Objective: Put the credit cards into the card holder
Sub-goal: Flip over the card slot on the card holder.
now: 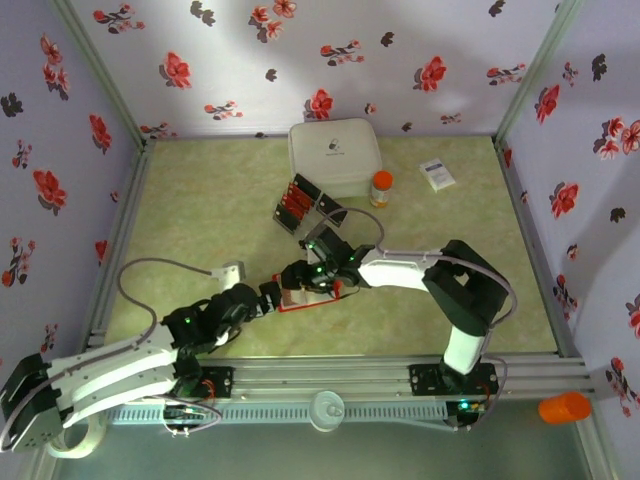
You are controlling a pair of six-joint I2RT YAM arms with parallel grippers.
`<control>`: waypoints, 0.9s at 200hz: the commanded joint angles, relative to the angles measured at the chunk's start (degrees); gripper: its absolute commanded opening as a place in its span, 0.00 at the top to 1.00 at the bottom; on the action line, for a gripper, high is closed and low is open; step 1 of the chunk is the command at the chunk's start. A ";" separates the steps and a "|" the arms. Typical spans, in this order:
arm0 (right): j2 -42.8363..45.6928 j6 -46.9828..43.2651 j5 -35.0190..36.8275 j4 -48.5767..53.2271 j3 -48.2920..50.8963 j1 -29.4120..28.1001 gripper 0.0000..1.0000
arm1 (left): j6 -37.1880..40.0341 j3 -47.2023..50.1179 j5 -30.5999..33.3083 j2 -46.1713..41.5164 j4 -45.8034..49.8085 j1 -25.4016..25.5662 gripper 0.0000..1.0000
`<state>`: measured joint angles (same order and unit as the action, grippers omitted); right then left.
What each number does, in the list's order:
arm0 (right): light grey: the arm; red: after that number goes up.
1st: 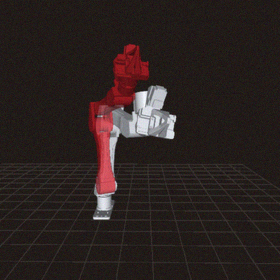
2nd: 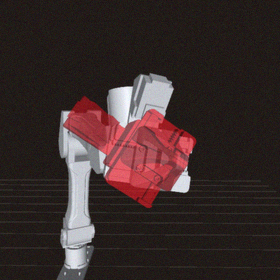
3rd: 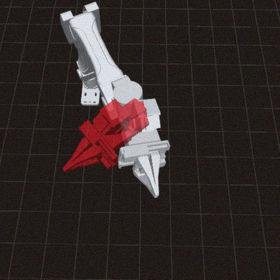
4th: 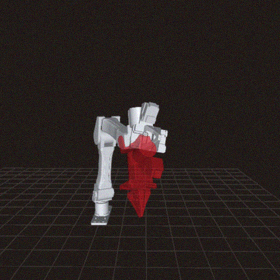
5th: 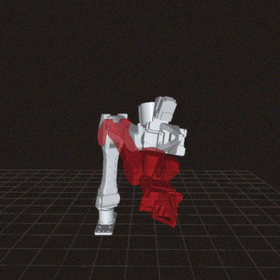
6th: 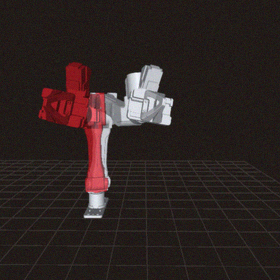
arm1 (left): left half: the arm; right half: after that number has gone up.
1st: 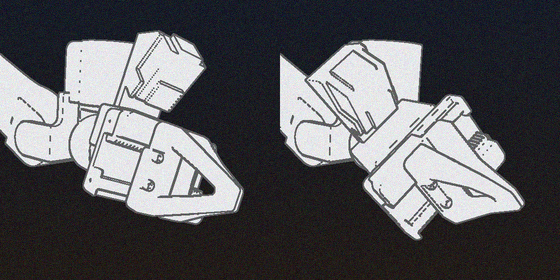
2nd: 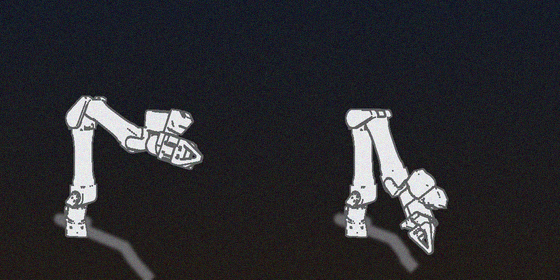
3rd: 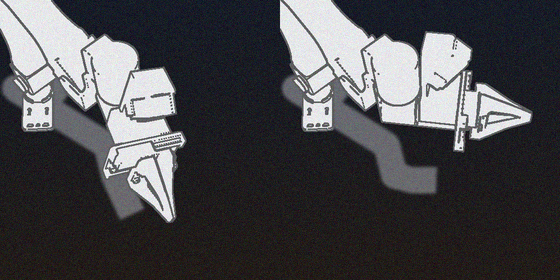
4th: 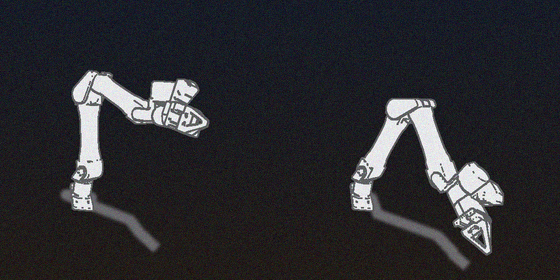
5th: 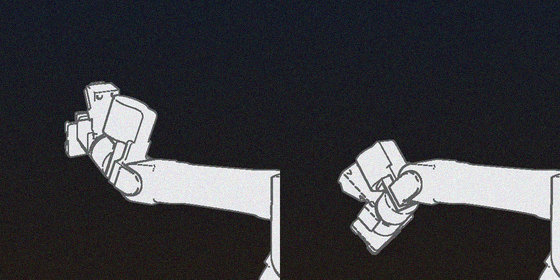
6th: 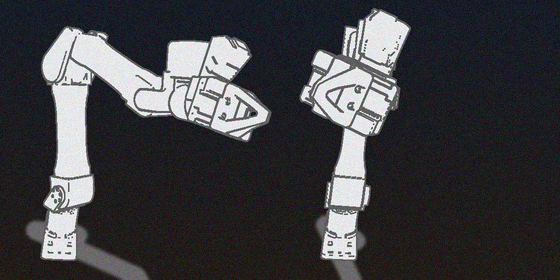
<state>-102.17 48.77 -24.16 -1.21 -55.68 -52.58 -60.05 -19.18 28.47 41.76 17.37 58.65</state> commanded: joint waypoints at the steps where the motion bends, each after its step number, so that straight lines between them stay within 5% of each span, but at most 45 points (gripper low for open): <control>1: -2.27 2.09 1.07 -1.74 -2.00 -0.73 0.43 | -2.85 1.70 2.74 -3.21 6.35 -0.54 0.00; 180: 2.57 3.39 2.63 -1.04 -2.11 1.30 0.43 | 0.34 0.14 0.26 3.78 0.15 -1.83 0.00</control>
<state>-103.13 52.99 -23.07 -4.23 -56.62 -52.51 -61.91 -16.14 28.45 44.36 19.73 57.58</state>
